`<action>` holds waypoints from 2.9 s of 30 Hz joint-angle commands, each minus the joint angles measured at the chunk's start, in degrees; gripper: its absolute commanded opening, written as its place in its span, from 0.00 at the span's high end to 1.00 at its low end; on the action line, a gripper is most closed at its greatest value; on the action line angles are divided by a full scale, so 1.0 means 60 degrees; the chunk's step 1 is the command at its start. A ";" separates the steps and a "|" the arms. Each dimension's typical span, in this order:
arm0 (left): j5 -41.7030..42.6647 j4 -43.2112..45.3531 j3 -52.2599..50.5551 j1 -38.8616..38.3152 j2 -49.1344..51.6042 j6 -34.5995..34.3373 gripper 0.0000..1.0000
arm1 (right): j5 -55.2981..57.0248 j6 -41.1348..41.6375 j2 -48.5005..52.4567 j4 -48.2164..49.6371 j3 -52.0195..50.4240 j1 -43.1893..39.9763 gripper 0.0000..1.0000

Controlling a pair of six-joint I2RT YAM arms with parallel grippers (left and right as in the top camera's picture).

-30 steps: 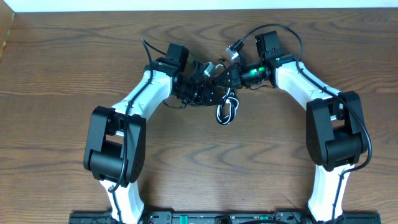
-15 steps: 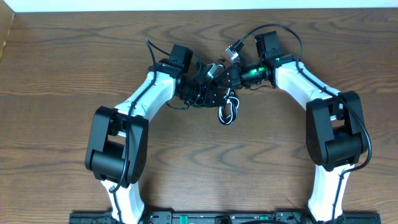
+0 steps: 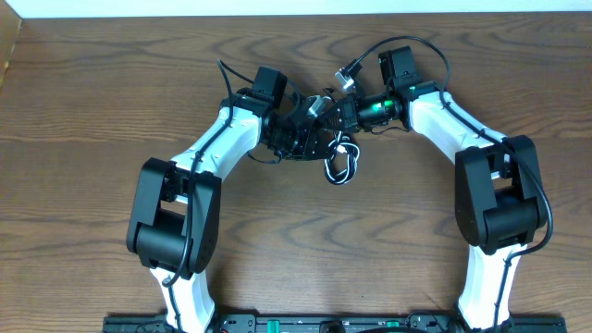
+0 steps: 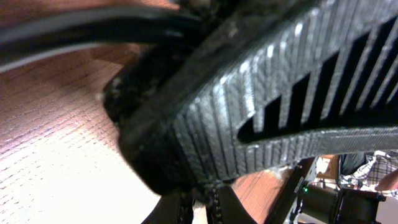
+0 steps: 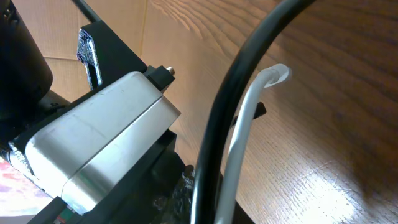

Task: Untangle cables

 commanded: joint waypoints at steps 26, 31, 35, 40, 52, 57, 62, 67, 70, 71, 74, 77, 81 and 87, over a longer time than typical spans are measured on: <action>0.0736 0.0066 -0.0087 0.0991 -0.0062 -0.2262 0.93 | 0.3304 0.1738 0.0044 -0.1807 0.0015 -0.0288 0.99; 0.1009 0.0066 -0.0087 0.0969 -0.0066 -0.2353 0.93 | 0.3916 0.2229 0.0044 -0.1803 0.0015 -0.0131 0.99; 0.1304 0.0055 -0.0087 0.0841 -0.0066 -0.2339 0.92 | 0.4299 0.2492 0.0044 -0.1443 0.0015 0.0066 0.99; 0.0339 -0.0015 -0.0087 0.0612 -0.0062 -0.2200 0.91 | 0.3738 0.2167 0.0044 -0.1078 0.0015 0.0277 0.99; -0.0670 -0.0404 -0.0095 0.0353 -0.0058 -0.1392 0.39 | 0.3060 0.1949 0.0044 -0.0925 0.0015 0.0248 0.99; -0.0663 -0.0423 -0.0244 0.0280 -0.0055 -0.1333 0.37 | 0.1851 0.1978 0.0044 -0.0342 0.0015 0.0226 0.99; -0.0521 -0.0423 -0.0310 0.0036 -0.0055 -0.1013 0.38 | 0.1687 0.2215 0.0044 -0.0229 0.0015 0.0222 0.99; -0.0528 -0.0408 -0.0310 -0.0219 -0.0055 -0.0645 0.45 | 0.1319 0.2240 0.0044 -0.0226 0.0015 0.0197 0.99; -0.0568 -0.0331 -0.0310 -0.0288 -0.0055 -0.0619 0.76 | 0.1228 0.2237 0.0044 -0.0233 0.0015 0.0189 0.99; -0.0565 -0.0291 -0.0310 -0.0288 -0.0055 -0.0619 0.81 | 0.1228 0.2229 0.0044 -0.0237 0.0015 0.0189 0.99; -0.0561 -0.0240 -0.0310 -0.0229 -0.0055 -0.0619 0.87 | 0.1231 0.1993 0.0044 -0.0313 0.0015 0.0182 0.99; -0.0557 -0.0313 -0.0310 -0.0135 -0.0058 -0.0619 0.87 | 0.1264 0.1483 0.0047 -0.0419 0.0011 0.0178 0.99; -0.0346 -0.0382 -0.0310 -0.0040 -0.0058 -0.0565 0.87 | 0.1341 0.1300 0.0047 -0.0488 0.0011 0.0127 0.99; 0.0204 -0.0386 -0.0310 -0.0007 -0.0058 -0.0291 0.87 | 0.1417 0.1300 0.0047 -0.0488 0.0011 -0.0062 0.99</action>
